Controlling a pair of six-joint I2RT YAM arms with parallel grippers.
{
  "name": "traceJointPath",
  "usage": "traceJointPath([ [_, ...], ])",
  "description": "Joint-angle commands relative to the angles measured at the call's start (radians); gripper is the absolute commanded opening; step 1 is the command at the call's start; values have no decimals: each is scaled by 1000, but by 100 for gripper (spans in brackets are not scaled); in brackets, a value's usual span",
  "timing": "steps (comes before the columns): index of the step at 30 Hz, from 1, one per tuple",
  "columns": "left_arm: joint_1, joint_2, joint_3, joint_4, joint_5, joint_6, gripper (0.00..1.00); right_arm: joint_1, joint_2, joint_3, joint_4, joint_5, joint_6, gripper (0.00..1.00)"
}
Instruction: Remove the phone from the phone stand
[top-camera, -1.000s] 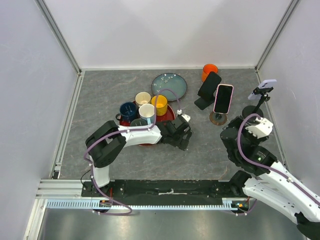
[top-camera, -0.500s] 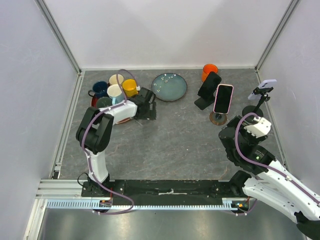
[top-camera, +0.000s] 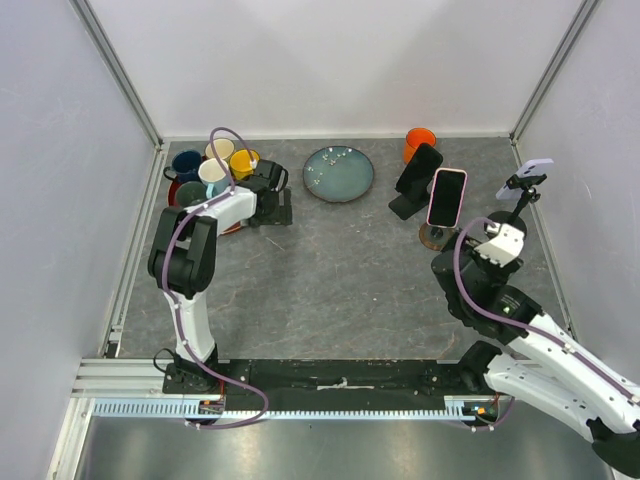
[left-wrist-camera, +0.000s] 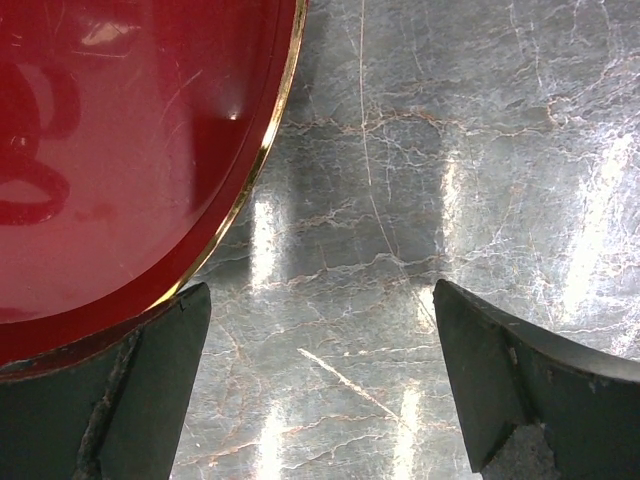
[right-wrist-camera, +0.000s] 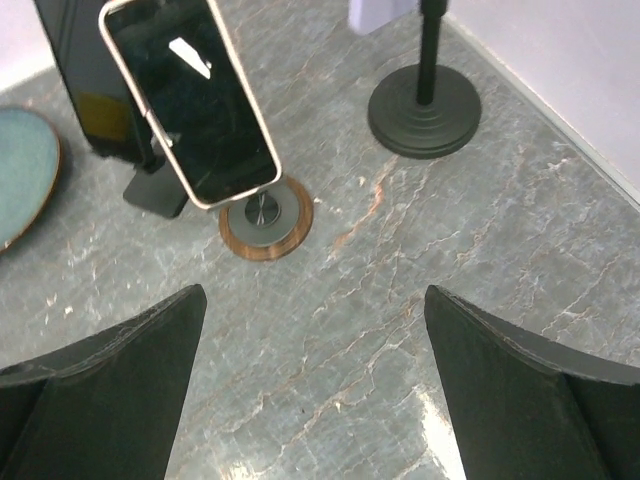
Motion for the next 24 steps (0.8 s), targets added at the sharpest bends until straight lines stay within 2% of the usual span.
traceJointPath([
  [1,20,-73,39,12,25,26,100,1,39,25,151,-130,-190,98],
  [4,-3,-162,20,17,111,-15,100,0,75,46,233,-229,-309,98],
  [9,-49,-355,5,-15,239,-31,100,0,171,121,275,-290,-428,98],
  [12,-47,-453,-6,-26,251,-9,100,1,240,154,308,-354,-528,98],
  [17,-47,-718,-79,-2,134,41,100,0,345,215,374,-600,-601,98],
  [20,-47,-876,-176,77,32,61,100,0,426,273,383,-614,-589,98],
  [24,-47,-1034,-272,158,-79,98,100,-35,545,353,388,-556,-594,98],
])
